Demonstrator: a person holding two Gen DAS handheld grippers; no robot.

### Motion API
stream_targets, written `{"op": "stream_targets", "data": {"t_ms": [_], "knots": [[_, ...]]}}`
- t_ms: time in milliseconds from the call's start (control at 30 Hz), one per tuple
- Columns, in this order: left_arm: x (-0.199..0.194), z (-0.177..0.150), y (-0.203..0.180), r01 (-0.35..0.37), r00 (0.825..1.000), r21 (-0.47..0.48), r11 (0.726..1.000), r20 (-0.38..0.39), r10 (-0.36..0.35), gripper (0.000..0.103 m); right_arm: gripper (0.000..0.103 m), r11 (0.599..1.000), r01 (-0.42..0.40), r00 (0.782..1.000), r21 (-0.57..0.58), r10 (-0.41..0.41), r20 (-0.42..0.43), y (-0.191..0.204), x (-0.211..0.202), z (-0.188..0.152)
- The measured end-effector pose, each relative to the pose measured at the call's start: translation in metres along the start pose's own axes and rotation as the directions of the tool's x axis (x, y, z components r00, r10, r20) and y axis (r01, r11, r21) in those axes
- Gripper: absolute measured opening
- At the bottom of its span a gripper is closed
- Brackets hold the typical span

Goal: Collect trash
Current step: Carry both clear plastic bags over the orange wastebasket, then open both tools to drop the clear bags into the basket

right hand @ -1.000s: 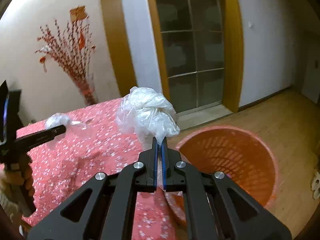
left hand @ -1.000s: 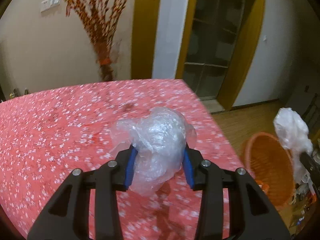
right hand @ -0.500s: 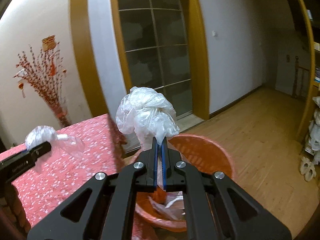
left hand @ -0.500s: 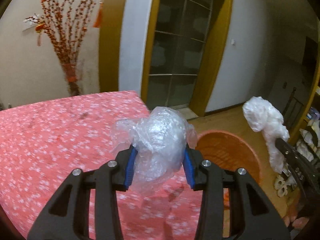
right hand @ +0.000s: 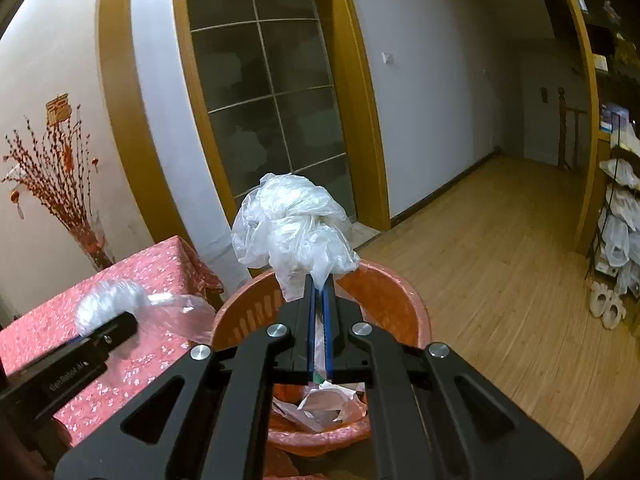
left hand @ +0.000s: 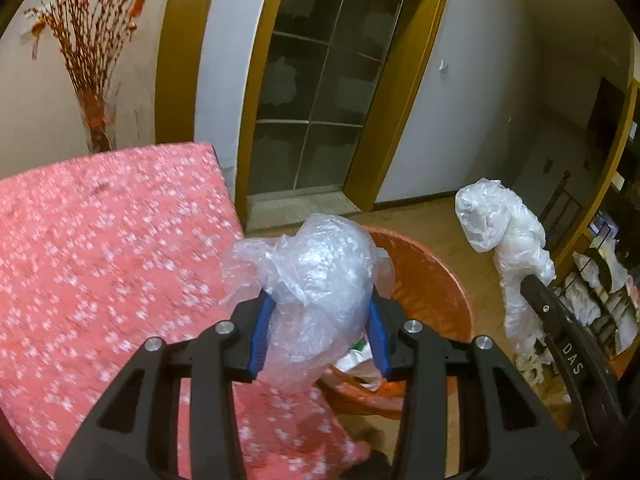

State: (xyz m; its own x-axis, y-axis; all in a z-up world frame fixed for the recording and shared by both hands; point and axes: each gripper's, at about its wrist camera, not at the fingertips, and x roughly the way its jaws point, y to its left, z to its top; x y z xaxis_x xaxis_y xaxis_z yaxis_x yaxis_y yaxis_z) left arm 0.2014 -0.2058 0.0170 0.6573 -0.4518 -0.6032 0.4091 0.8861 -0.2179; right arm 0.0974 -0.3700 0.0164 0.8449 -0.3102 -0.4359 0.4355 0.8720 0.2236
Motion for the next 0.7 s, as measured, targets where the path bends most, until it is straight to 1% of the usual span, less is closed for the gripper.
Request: {"op": "stream_targets", "data": {"t_ms": [233, 700], "knots": [[0.014, -0.004, -0.016, 0.020, 0.999, 0.017, 1.000, -0.025, -0.020, 0.041, 0.003, 1.000, 0.005, 1.000, 0.028, -0.005, -0.015, -0.010, 0.007, -0.003], [0.036, -0.003, -0.027, 0.047, 0.998, 0.024, 0.999, -0.046, -0.046, 0.041, 0.003, 0.999, -0.005, 0.999, 0.048, 0.007, -0.047, -0.019, 0.018, -0.005]]}}
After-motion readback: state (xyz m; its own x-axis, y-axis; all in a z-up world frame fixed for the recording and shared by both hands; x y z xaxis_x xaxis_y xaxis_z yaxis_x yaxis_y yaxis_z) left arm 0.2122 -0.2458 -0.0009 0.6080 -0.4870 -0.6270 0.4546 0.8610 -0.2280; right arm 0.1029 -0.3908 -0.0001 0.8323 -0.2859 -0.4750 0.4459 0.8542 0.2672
